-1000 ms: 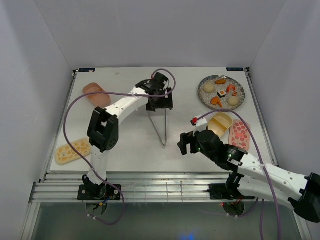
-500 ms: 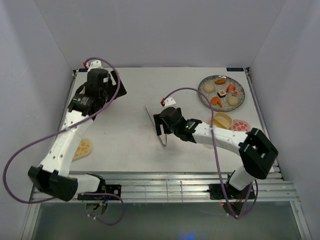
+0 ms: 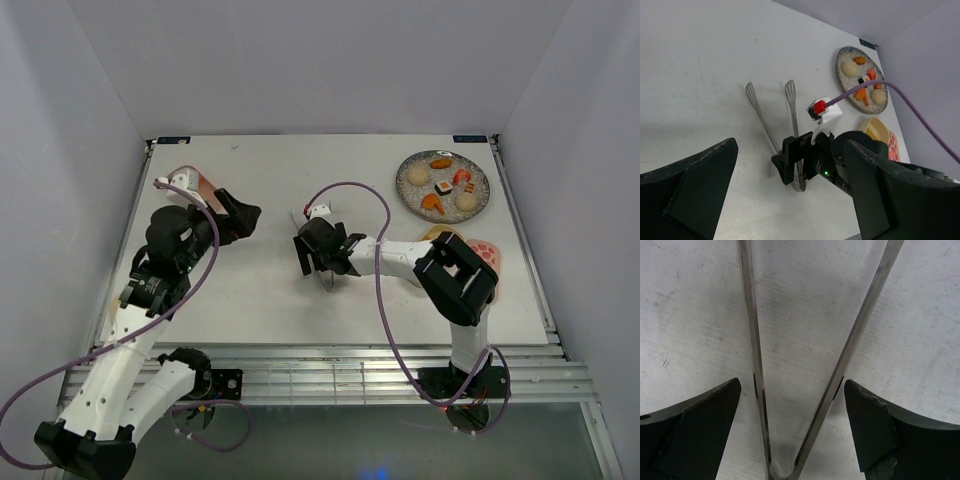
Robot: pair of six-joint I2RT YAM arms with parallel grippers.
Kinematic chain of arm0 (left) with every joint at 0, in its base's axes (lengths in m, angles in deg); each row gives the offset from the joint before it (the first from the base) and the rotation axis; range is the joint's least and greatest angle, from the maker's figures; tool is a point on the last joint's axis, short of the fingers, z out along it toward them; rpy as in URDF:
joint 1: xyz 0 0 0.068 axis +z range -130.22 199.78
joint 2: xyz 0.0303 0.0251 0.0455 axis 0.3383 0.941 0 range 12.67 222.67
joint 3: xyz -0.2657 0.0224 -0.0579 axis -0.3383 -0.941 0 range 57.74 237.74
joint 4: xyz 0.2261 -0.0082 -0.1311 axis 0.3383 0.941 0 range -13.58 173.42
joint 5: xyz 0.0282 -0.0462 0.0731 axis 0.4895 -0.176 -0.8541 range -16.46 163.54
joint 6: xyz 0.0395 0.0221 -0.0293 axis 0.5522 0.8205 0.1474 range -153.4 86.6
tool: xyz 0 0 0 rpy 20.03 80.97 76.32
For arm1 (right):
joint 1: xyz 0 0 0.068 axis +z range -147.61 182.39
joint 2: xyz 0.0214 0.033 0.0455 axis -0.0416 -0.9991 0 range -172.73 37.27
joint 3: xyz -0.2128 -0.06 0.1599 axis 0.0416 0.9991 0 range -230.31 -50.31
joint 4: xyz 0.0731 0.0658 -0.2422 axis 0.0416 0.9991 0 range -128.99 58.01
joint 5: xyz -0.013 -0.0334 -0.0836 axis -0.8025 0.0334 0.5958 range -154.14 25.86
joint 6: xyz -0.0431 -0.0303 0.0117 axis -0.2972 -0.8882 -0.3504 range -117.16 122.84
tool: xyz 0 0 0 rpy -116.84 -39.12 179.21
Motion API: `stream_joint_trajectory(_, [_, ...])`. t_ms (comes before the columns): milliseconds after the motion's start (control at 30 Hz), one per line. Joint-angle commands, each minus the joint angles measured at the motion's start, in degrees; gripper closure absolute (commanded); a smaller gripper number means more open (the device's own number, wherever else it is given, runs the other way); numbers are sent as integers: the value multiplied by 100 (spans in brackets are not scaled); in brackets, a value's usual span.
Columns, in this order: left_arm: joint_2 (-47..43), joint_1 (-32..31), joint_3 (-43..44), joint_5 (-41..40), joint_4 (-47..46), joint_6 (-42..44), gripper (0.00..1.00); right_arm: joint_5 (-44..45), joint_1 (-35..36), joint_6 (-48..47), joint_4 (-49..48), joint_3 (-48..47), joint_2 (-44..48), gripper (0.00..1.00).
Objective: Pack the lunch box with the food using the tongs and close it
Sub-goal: Pick up the clamp at the center of the board.
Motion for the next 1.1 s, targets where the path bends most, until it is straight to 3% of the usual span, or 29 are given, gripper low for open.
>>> stream_joint_trajectory(0, [-18, -4, -574, 349, -704, -240, 2, 222, 1, 99, -116, -301, -50, 10])
stream_joint_trajectory(467, [-238, -4, -2448, 946, -2559, -1189, 3, 390, 1, -58, -976, 59, -94, 5])
stream_joint_trajectory(1067, [-449, -4, -3126, 489, -3113, -1014, 4, 381, 1, 73, -1302, 323, -331, 0])
